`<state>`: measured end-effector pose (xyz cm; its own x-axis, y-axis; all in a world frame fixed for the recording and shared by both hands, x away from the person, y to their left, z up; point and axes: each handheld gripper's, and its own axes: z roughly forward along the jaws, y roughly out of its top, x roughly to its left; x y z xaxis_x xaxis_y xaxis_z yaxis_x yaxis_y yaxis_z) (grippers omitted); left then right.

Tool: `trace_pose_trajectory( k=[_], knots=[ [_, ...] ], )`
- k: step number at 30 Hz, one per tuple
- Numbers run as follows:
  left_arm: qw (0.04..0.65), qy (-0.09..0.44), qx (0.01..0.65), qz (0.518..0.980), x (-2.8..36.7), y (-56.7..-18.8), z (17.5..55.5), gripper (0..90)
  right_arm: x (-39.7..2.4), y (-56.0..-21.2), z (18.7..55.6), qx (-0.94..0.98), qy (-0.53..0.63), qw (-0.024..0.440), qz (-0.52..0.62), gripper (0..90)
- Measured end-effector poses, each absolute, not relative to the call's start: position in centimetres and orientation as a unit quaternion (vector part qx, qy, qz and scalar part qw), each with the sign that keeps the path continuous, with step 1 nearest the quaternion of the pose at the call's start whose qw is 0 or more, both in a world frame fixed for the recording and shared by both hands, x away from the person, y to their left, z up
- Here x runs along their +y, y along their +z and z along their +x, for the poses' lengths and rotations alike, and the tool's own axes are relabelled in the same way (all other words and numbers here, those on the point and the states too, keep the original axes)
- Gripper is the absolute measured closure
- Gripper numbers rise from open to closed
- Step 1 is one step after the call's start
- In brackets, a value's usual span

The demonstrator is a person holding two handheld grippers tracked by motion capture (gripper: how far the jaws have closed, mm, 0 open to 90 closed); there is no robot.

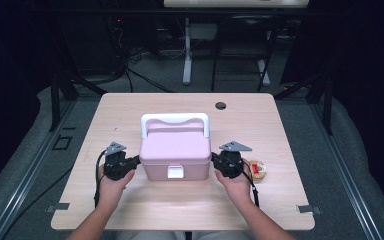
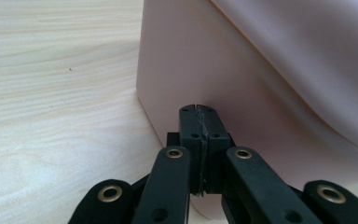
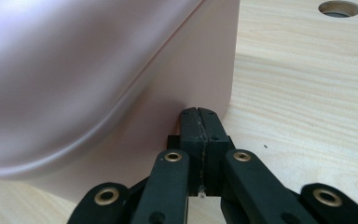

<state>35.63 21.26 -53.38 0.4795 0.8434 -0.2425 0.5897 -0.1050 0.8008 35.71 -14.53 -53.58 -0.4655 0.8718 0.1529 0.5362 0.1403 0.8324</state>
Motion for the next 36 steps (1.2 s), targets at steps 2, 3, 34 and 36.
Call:
trace_pose_trajectory(
  k=[2,3,34,36],
  knots=[
    [0.455,0.133,0.488,0.733,21.3,-53.4,35.2,90.0,-14.6,-53.6,35.4,0.732,0.445,0.186,0.482,89.8],
    [0.456,0.133,0.488,0.733,21.3,-53.4,35.1,90.0,-14.7,-53.5,35.3,0.733,0.443,0.186,0.481,89.8],
    [0.452,0.101,0.458,0.759,21.1,-53.0,29.8,90.0,-16.0,-53.1,29.4,0.760,0.431,0.168,0.456,89.8],
    [0.451,0.101,0.455,0.761,21.1,-53.0,29.7,90.0,-16.1,-53.1,29.2,0.760,0.432,0.168,0.456,89.8]
  ],
)
